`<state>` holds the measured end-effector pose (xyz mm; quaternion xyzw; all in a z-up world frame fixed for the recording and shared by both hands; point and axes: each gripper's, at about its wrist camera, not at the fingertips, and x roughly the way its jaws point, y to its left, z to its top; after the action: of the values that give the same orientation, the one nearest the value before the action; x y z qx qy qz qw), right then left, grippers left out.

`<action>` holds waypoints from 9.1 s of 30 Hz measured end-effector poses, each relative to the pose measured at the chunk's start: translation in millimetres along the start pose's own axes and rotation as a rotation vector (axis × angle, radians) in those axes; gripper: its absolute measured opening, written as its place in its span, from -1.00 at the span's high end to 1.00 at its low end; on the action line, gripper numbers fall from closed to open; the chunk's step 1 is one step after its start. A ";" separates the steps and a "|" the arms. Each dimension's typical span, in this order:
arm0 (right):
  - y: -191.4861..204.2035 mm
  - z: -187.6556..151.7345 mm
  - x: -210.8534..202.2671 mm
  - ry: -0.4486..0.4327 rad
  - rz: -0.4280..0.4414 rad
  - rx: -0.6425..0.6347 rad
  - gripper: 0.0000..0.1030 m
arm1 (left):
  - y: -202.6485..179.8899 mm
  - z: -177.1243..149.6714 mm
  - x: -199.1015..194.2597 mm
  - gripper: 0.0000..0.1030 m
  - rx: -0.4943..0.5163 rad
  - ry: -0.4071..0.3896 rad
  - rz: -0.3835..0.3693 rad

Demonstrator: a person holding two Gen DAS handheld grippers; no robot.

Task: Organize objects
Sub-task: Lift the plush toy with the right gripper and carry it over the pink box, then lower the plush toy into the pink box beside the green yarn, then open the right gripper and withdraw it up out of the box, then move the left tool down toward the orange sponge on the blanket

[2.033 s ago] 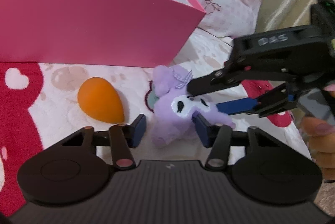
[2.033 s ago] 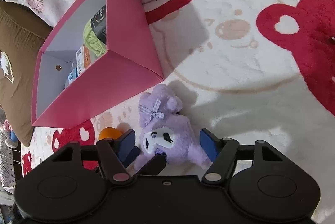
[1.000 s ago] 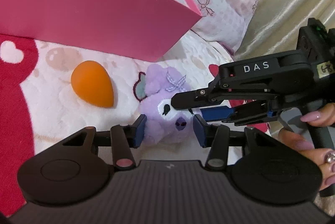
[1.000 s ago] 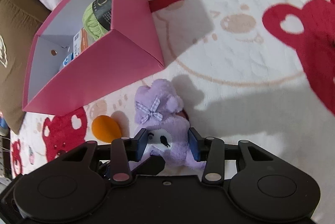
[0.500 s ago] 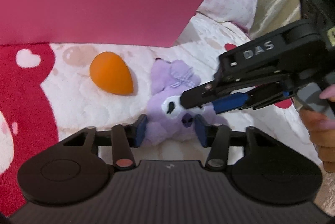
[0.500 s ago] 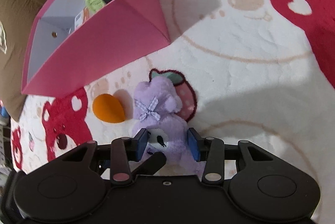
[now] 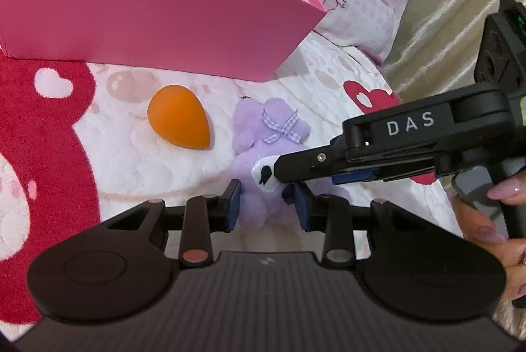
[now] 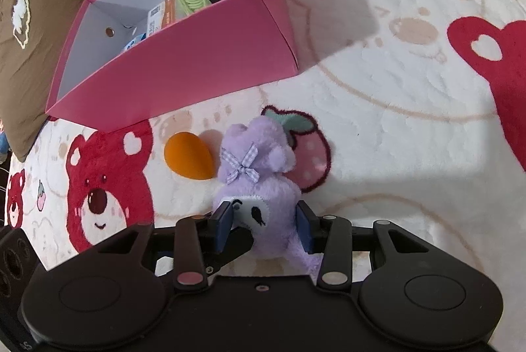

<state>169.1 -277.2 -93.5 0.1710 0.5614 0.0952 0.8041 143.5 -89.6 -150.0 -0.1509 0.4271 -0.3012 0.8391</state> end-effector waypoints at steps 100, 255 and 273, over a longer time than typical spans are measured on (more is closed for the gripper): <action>89.7 120.3 -3.3 -0.229 -0.050 -0.124 -0.03 | 35.0 149.2 5.1 0.29 0.145 -0.109 0.028; 85.7 -19.5 43.5 -0.128 -0.097 -0.601 -0.76 | 46.4 47.3 -7.7 -0.40 0.070 -0.040 0.151; 80.7 -4.5 49.2 -0.139 -0.124 -0.555 -0.11 | 57.8 48.1 2.8 0.17 0.015 -0.074 0.103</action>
<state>185.3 -184.9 -107.0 -0.0841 0.4671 0.1839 0.8608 205.3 -46.9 -152.9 -0.1336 0.4008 -0.2551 0.8697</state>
